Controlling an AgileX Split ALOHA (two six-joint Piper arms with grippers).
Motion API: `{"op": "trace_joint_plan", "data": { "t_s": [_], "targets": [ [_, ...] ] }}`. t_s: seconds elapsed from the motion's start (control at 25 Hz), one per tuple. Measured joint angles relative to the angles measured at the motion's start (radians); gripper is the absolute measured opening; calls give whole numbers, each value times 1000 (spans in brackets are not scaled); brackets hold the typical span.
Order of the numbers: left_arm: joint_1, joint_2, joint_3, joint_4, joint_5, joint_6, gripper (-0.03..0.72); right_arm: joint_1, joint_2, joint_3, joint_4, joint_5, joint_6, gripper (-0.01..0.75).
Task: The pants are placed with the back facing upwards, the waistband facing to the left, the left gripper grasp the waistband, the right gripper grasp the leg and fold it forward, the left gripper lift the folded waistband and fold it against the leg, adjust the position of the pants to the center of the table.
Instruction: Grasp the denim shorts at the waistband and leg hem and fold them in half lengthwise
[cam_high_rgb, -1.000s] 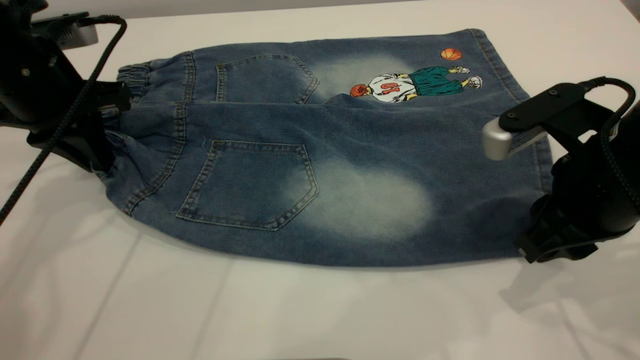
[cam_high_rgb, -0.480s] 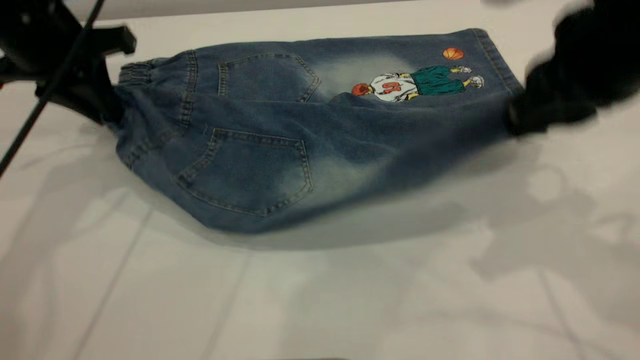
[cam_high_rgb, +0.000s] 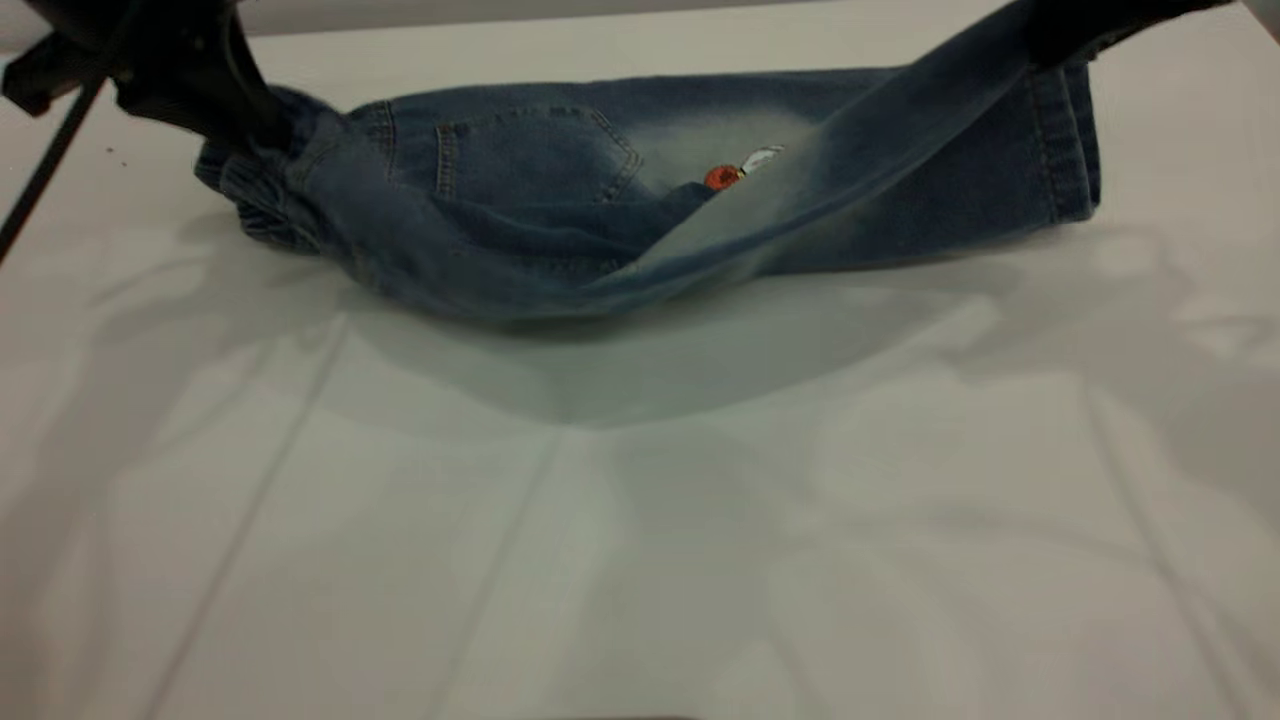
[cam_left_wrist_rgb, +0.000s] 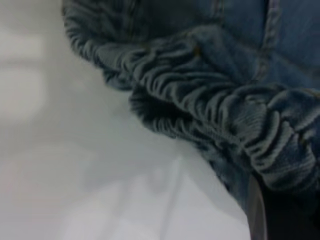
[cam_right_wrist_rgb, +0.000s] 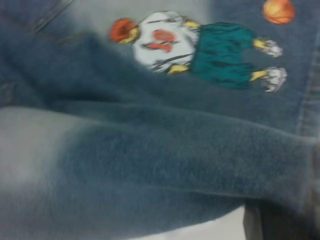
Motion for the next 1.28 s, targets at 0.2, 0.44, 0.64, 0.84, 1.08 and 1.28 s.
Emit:
{"op": "trace_joint_plan", "data": {
  "t_s": [0.2, 0.44, 0.64, 0.84, 1.08, 1.28],
  "targets": [
    [0, 0, -2, -86, -65, -41, 69, -14, 63, -92, 34, 59, 1, 27],
    [0, 3, -2, -181, -134, -149, 69, -31, 157, -218, 71, 116, 2, 27],
    [0, 32, -2, -292, -240, -192, 69, -61, 253, -324, 104, 165, 4, 27],
    [0, 88, -2, -453, -337, -194, 69, -113, 308, -416, 135, 179, 5, 27],
    [0, 164, -4, -640, -429, -190, 69, -155, 372, -484, 179, 165, 2, 27],
    [0, 186, -4, -666, -487, -186, 69, -157, 404, -487, 194, 99, -24, 31]
  ]
}}
